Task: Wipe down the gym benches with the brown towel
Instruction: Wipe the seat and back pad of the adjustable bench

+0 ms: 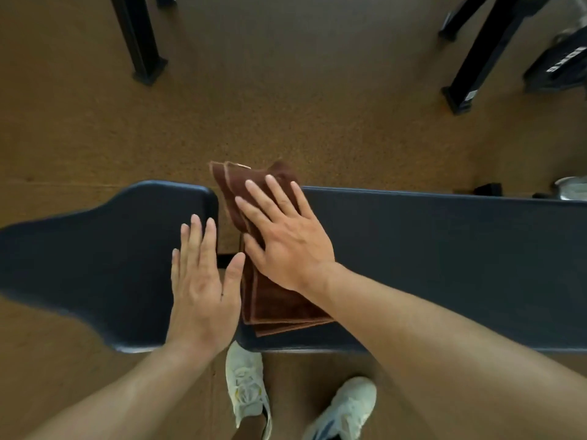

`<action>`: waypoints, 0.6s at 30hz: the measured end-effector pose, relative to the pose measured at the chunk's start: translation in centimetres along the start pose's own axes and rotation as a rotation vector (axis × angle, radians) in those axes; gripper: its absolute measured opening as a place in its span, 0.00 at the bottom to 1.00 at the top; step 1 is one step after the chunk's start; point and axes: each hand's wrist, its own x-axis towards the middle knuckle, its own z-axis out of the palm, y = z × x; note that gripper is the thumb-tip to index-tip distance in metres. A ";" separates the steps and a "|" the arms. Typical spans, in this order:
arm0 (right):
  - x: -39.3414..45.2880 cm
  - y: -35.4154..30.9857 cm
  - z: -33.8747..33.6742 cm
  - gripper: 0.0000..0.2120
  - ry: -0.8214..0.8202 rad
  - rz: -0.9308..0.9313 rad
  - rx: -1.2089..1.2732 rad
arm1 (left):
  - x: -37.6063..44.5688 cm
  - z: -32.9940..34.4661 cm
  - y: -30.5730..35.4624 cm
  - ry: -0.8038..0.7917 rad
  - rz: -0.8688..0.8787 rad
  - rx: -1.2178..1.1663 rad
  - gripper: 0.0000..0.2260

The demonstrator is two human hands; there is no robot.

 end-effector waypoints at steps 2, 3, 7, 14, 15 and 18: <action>-1.7 1.3 -0.1 0.28 -0.046 -0.227 -0.029 | -0.2 0.5 0.9 -0.012 0.005 0.007 0.32; -2.8 2.1 -0.1 0.29 -0.073 -0.320 -0.046 | -0.2 1.0 1.7 -0.023 0.027 0.025 0.32; -8.6 7.0 -0.6 0.28 -0.091 -0.364 -0.060 | -0.3 4.4 6.4 -0.091 0.183 0.128 0.32; -20.9 23.1 -2.7 0.28 0.053 0.204 -0.023 | -0.3 12.5 16.2 -0.353 0.229 0.386 0.41; -22.9 25.6 -3.1 0.28 0.042 0.284 -0.026 | -0.3 13.7 16.9 -0.410 0.224 0.439 0.45; -29.1 31.6 -4.0 0.31 0.041 0.525 0.009 | -0.2 16.1 18.3 -0.515 0.145 0.613 0.60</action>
